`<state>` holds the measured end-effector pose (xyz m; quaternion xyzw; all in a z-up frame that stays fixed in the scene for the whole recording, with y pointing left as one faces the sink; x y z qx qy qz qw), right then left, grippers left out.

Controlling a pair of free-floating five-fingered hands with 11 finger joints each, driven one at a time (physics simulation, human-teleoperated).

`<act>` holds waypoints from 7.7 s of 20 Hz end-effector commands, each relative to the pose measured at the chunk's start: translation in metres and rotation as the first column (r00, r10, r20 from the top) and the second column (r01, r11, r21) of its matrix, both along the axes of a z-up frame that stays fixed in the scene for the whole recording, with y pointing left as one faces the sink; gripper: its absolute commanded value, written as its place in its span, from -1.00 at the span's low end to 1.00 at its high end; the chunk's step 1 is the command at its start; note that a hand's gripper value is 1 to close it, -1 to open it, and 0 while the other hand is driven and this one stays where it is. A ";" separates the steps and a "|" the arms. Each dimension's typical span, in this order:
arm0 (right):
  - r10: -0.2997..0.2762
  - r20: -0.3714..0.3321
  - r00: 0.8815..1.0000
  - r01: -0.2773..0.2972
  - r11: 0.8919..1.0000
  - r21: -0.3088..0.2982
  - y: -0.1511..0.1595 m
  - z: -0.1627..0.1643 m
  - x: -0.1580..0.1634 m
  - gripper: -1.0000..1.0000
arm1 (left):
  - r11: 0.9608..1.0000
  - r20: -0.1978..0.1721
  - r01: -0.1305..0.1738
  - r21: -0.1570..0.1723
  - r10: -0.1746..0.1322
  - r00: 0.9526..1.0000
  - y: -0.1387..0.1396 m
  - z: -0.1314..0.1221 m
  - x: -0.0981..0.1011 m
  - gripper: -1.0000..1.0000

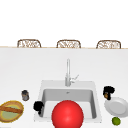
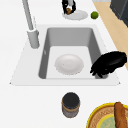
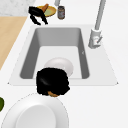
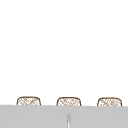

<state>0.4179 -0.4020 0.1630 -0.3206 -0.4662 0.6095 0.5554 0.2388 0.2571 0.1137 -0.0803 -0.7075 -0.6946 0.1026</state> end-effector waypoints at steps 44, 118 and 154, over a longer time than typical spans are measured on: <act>-0.055 -0.012 0.998 0.053 0.994 -0.098 -0.049 0.037 -0.036 -1.00 | 1.000 0.000 0.000 0.000 0.000 1.000 0.000 0.000 0.000 0.00; 0.063 -0.130 0.990 -0.071 0.995 -0.064 0.071 0.092 -0.249 -1.00 | 1.000 0.000 0.000 0.000 0.000 1.000 0.000 0.000 0.000 0.00; 0.065 -0.135 0.989 -0.080 0.990 -0.116 -0.024 0.026 -0.311 -1.00 | 1.000 0.000 0.000 0.000 0.000 1.000 0.000 0.000 0.000 0.00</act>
